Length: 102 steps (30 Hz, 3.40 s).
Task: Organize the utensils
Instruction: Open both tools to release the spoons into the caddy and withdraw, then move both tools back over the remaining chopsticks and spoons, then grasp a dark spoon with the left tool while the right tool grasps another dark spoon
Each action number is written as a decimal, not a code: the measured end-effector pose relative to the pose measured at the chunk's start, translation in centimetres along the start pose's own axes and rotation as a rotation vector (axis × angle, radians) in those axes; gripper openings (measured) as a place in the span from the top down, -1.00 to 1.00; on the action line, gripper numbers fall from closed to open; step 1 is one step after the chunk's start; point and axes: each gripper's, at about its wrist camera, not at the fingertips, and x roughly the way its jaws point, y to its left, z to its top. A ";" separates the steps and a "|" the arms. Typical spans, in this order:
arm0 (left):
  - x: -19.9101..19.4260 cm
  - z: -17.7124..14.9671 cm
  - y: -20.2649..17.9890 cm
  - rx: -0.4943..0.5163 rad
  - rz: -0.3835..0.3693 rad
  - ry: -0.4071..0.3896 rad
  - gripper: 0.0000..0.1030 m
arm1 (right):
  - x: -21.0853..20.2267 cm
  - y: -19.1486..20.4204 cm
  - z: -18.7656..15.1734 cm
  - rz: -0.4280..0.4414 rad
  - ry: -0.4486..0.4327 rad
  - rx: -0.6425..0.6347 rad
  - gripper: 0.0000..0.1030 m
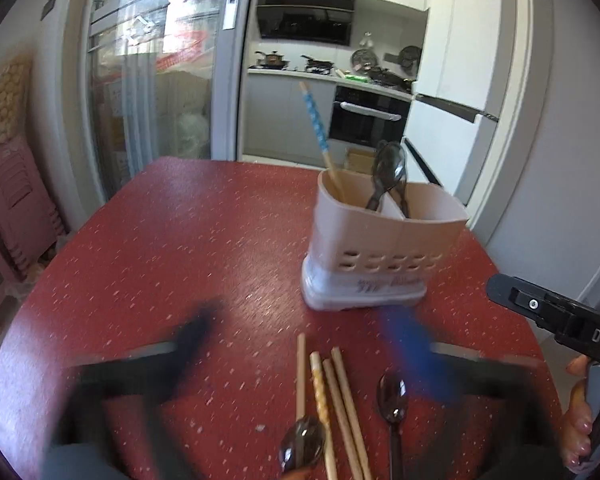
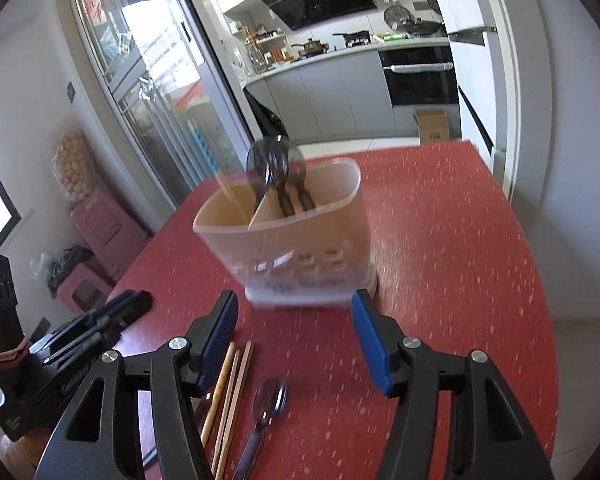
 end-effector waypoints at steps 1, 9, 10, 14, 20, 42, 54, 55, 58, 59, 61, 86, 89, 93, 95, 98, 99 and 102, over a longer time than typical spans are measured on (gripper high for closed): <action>-0.5 -0.2 0.1 -0.001 0.000 -0.014 -1.00 | -0.1 0.1 -0.5 -0.002 0.007 -0.002 -0.22; -2.1 -2.1 0.9 0.026 0.033 0.032 -1.00 | -1.0 0.3 -2.4 -0.012 0.044 0.026 -0.30; -2.1 -2.4 1.3 0.020 0.036 0.043 -1.00 | -1.1 0.2 -2.7 -0.011 0.054 0.034 -0.36; -2.2 -3.6 2.4 -0.003 0.035 0.078 -1.00 | -1.1 0.1 -3.8 -0.019 0.083 0.049 -0.42; -1.3 -5.9 4.0 -0.002 0.022 0.174 -1.00 | -0.7 0.4 -5.5 -0.047 0.145 0.064 -0.42; -1.1 -10.3 6.3 0.191 0.010 0.303 -1.00 | 1.8 0.8 -9.3 -0.105 0.329 0.079 -0.42; 0.0 -11.1 5.2 0.291 -0.053 0.373 -1.00 | 3.7 2.2 -9.6 -0.115 0.394 0.069 -0.42; 0.1 -11.2 5.2 0.296 -0.049 0.377 -1.00 | 3.9 2.3 -9.6 -0.118 0.399 0.065 -0.42; 0.7 -11.2 5.5 0.298 -0.039 0.388 -1.00 | 4.6 2.8 -9.5 -0.136 0.420 0.054 -0.42; 0.8 -11.2 5.7 0.295 -0.037 0.391 -1.00 | 4.9 2.9 -9.5 -0.143 0.429 0.051 -0.42; 1.3 -11.1 6.0 0.287 -0.033 0.399 -1.00 | 5.7 3.1 -9.5 -0.159 0.449 0.047 -0.42; 4.8 -7.9 2.4 0.444 -0.047 0.524 -0.85 | 12.1 8.6 -7.6 -0.297 0.604 -0.154 0.26; 5.1 -7.7 2.0 0.467 -0.034 0.544 -0.84 | 12.5 8.9 -7.1 -0.286 0.611 -0.163 0.46; 5.5 -7.3 1.8 0.453 -0.020 0.579 -0.85 | 12.5 9.1 -6.8 -0.267 0.617 -0.174 0.67; 5.8 -7.1 1.6 0.445 -0.013 0.593 -0.85 | 12.6 8.8 -6.9 -0.260 0.618 -0.180 0.70; 6.2 -6.8 1.5 0.444 -0.004 0.610 -0.85 | 12.3 8.8 -6.9 -0.240 0.611 -0.188 0.73; 6.3 -6.8 1.3 0.442 -0.019 0.627 -0.79 | 11.2 8.3 -7.5 -0.233 0.605 -0.193 0.75; 6.3 -6.6 0.8 0.435 -0.058 0.647 -0.44 | 10.2 7.4 -7.8 -0.193 0.582 -0.190 0.75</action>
